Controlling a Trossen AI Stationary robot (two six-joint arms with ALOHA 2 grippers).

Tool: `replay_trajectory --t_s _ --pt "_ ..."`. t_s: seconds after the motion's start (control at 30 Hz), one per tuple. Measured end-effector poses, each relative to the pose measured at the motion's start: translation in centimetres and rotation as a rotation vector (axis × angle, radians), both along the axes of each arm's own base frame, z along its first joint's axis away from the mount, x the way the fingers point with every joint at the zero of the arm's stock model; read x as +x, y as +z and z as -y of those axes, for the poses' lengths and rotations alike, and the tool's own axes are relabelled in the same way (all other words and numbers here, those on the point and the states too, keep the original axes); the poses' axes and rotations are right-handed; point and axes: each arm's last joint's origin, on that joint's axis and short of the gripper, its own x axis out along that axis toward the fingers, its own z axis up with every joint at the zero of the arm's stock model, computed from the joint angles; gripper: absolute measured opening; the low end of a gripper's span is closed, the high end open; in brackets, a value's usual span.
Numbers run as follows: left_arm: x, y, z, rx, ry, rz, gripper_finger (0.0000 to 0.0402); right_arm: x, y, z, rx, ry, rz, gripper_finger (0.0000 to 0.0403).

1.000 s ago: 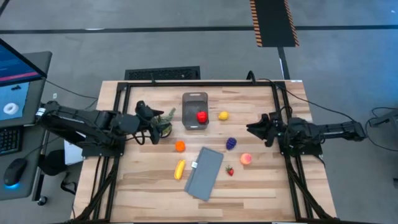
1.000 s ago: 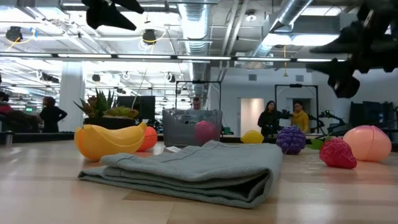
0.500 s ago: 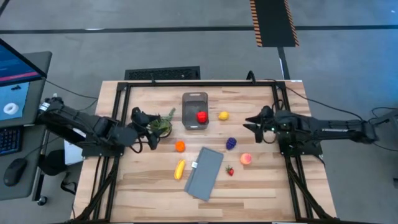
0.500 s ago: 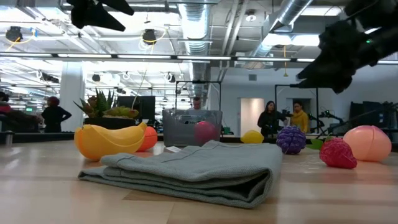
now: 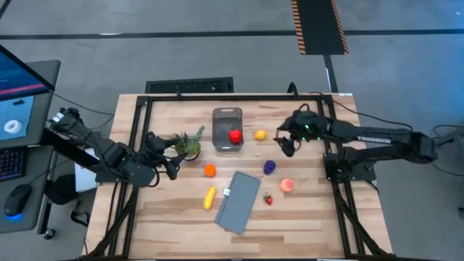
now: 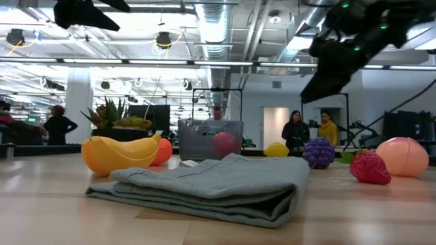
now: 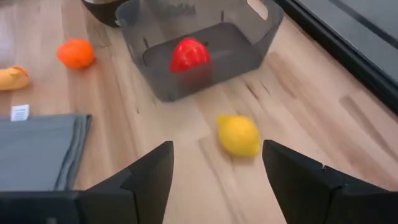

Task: Pick and placing Produce into tupperware
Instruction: Put the yellow lemon into the black bin

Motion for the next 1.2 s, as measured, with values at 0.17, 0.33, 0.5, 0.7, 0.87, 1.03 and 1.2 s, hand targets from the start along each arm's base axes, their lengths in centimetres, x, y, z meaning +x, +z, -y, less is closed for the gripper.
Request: replay_trajectory --t_s 0.17,0.33,0.5,0.7,0.87,1.03,1.2 --pt "-1.0 -0.4 0.6 -0.014 0.02 0.029 0.0295 1.8 0.4 2.6 0.042 0.061 -0.076 0.0271" --pt "-1.9 -0.5 1.3 -0.01 0.022 0.076 0.0295 3.1 0.2 4.6 0.049 0.137 -0.169 0.0271" --pt "-2.4 -0.6 1.6 -0.021 0.02 0.096 0.0295 4.4 0.2 5.8 -0.01 0.228 -0.242 0.0271" --pt "-2.7 -0.7 1.7 -0.033 0.017 0.099 0.0295 5.9 -1.1 7.2 0.024 0.288 -0.365 0.0271" --pt "-2.7 -0.7 1.7 -0.038 0.019 0.105 0.0295 7.4 -1.9 7.6 0.05 0.314 -0.407 0.0271" --pt "-2.7 -0.7 1.7 -0.039 0.02 0.106 0.0295 8.3 -2.4 7.6 0.049 0.36 -0.426 0.0271" --pt "-2.7 -0.7 1.7 -0.039 0.02 0.106 0.0295 8.9 -3.5 7.4 0.076 0.391 -0.452 0.0271"
